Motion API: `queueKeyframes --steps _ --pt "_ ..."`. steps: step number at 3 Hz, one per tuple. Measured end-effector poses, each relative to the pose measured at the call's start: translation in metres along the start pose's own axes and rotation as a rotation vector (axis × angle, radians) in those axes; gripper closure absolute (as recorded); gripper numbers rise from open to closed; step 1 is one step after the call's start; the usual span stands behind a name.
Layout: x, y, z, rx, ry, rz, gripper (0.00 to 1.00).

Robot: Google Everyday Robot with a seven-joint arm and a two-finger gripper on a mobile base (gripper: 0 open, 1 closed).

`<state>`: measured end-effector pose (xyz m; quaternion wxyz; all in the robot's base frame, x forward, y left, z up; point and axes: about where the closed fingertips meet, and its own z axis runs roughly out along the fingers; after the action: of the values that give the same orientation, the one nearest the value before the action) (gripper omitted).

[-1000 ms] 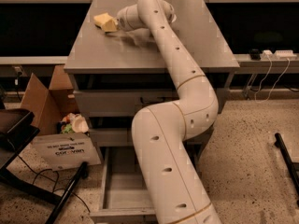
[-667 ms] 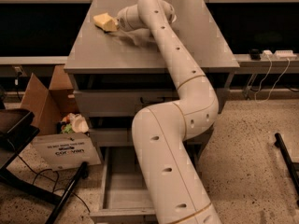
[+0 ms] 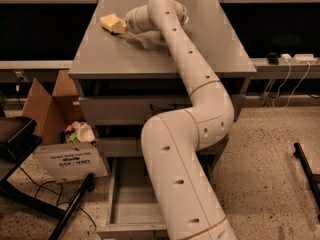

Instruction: Place sponge into bottom drawer

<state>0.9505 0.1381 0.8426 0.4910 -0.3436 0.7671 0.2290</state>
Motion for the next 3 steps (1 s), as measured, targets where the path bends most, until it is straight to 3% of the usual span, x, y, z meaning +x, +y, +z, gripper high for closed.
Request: queueKeyframes --steps 1,2,3 --pt "0.0 0.0 0.0 -0.001 0.0 0.0 1.0" --pt "-0.017 0.024 -0.013 -0.04 0.046 -0.11 1.0" --pt "-0.038 0.025 -0.084 -0.059 0.122 -0.252 1.0"
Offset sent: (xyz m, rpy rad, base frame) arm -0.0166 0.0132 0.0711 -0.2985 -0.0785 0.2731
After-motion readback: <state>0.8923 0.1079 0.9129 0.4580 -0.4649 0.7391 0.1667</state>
